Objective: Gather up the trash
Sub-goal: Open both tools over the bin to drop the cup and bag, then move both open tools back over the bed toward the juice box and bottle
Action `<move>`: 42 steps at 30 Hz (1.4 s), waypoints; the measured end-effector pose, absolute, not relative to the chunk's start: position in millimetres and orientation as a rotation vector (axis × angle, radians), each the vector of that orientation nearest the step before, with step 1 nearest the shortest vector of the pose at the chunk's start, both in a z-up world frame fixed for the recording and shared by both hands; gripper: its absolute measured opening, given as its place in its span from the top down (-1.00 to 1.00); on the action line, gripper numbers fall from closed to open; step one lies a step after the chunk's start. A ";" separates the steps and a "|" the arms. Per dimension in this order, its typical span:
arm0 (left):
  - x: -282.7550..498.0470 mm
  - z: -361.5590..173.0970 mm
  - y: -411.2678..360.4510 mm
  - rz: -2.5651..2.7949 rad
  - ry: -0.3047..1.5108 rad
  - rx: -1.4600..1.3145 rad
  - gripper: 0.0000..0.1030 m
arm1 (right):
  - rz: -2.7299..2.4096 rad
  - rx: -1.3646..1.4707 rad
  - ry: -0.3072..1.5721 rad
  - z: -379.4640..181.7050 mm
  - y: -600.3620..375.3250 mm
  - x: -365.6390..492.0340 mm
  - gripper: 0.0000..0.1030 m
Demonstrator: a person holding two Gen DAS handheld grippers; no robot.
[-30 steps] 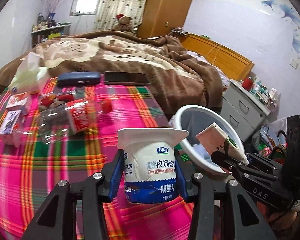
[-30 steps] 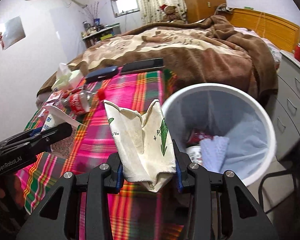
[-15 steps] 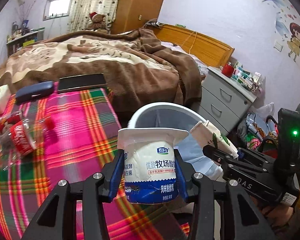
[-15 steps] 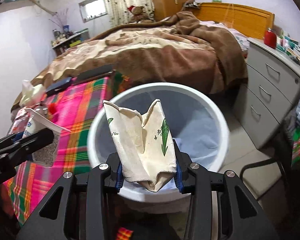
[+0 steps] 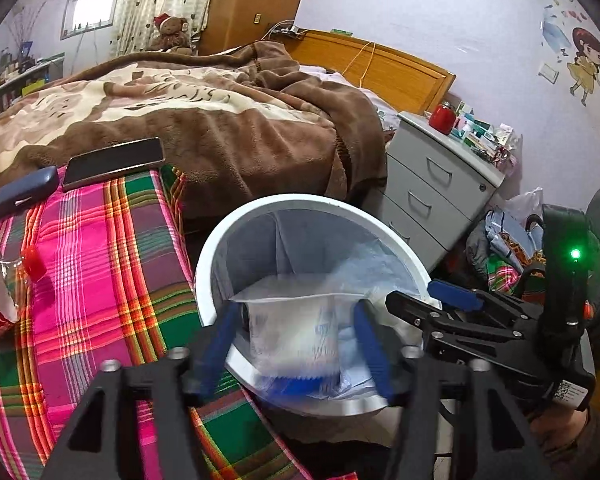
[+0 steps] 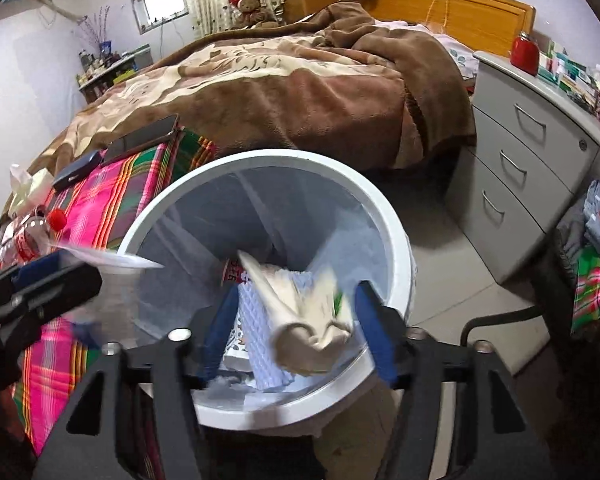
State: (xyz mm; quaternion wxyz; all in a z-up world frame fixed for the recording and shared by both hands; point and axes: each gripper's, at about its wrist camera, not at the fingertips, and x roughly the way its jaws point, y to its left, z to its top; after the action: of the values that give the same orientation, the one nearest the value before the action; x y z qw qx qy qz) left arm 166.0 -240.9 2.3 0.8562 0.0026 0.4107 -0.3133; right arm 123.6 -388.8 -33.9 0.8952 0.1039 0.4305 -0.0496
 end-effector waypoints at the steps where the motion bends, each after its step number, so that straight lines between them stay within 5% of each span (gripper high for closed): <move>1: 165.8 2.3 -240.3 -0.659 0.865 0.002 -0.24 | -0.098 0.225 0.894 -33.4 -389.1 121.6 -0.23; 42: 126.4 22.4 -29.1 -0.278 0.746 -0.143 -0.25 | 0.182 0.115 0.801 -7.9 -253.4 117.9 -0.23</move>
State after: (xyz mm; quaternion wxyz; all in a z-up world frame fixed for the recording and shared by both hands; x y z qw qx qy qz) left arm 126.4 -29.1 22.4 0.9194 -0.0694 0.3628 -0.1354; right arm 117.9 -253.4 -7.9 0.9152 0.0561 0.3891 0.0885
